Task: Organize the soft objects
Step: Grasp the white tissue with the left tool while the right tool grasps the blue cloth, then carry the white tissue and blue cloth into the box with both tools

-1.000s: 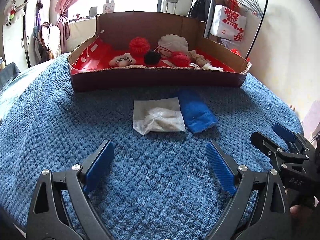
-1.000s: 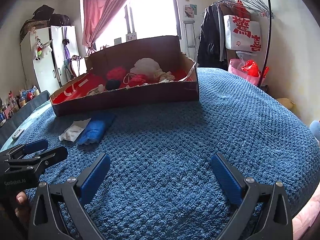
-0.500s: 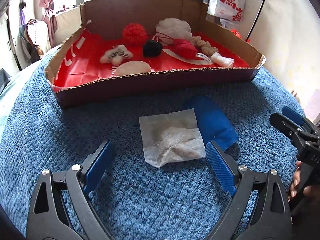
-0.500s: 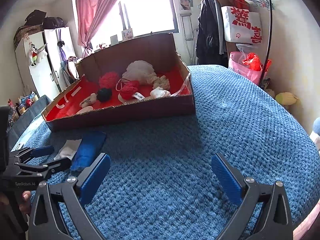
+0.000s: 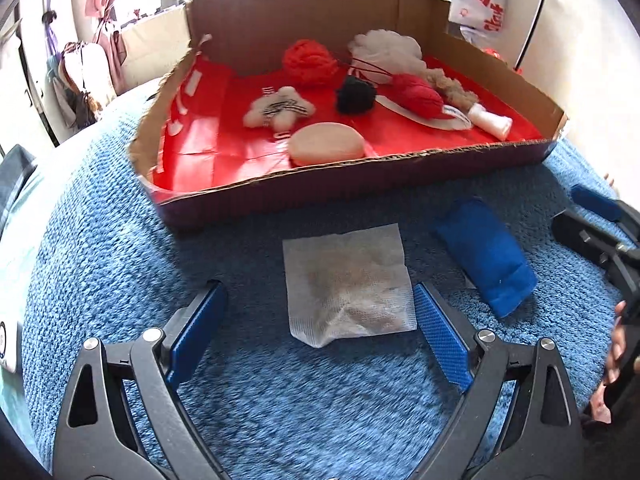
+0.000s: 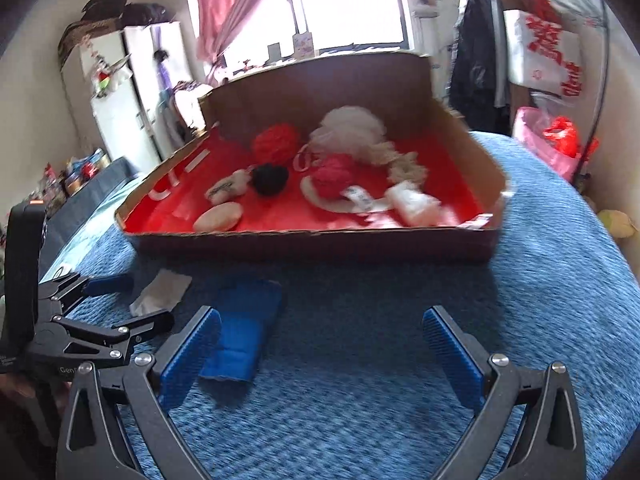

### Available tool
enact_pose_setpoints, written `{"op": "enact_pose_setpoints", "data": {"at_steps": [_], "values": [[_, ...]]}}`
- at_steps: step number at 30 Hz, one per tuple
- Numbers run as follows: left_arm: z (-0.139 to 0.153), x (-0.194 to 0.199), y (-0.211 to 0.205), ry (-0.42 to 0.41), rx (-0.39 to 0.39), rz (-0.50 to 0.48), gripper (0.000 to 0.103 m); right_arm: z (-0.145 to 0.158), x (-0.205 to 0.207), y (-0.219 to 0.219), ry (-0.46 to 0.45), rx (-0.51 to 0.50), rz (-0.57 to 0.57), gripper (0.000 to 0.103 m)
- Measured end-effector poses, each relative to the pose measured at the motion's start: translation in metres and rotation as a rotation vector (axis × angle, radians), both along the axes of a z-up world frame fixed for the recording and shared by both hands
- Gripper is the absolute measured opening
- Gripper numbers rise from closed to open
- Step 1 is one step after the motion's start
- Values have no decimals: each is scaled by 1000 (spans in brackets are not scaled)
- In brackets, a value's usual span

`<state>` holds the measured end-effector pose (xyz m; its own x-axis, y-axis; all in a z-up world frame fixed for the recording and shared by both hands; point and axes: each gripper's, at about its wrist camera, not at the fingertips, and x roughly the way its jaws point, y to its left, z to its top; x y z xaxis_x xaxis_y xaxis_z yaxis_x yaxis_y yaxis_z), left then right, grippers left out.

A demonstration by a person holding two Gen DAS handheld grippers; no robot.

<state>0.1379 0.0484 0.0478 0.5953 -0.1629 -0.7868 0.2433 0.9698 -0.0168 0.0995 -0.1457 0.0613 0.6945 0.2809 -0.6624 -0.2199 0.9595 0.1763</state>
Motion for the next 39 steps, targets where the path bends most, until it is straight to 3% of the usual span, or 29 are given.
{"op": "enact_pose_setpoints", "data": {"at_steps": [3, 10, 18, 23, 26, 28, 30, 32, 34, 35, 39], "values": [[0, -3, 8, 9, -36, -6, 94, -5, 13, 18, 55, -15, 63, 103], [-2, -5, 15, 11, -34, -5, 94, -23, 29, 40, 170, -84, 126, 103], [0, -4, 7, 8, -32, -27, 94, -19, 21, 13, 135, -109, 42, 103], [0, 0, 3, 8, -35, -39, 94, -14, 18, 9, 120, -52, 135, 103], [0, 3, 1, -3, -22, -46, 89, -13, 18, 23, 109, -90, 216, 90], [0, 5, 0, -4, -27, -55, 70, -15, 19, 33, 103, -120, 256, 81], [0, 7, -1, 3, -36, -61, 61, -17, 19, 41, 101, -134, 292, 59], [1, 6, -1, -11, -51, -72, 48, -18, 16, 45, 91, -145, 311, 46], [3, 3, -2, -20, -56, -84, 30, -14, 12, 43, 77, -122, 329, 29], [5, 2, -2, -25, -67, -90, 30, -12, 10, 39, 73, -100, 328, 22], [15, -5, -3, -45, -96, -109, 29, -2, 6, 28, 39, -60, 296, 22]]}}
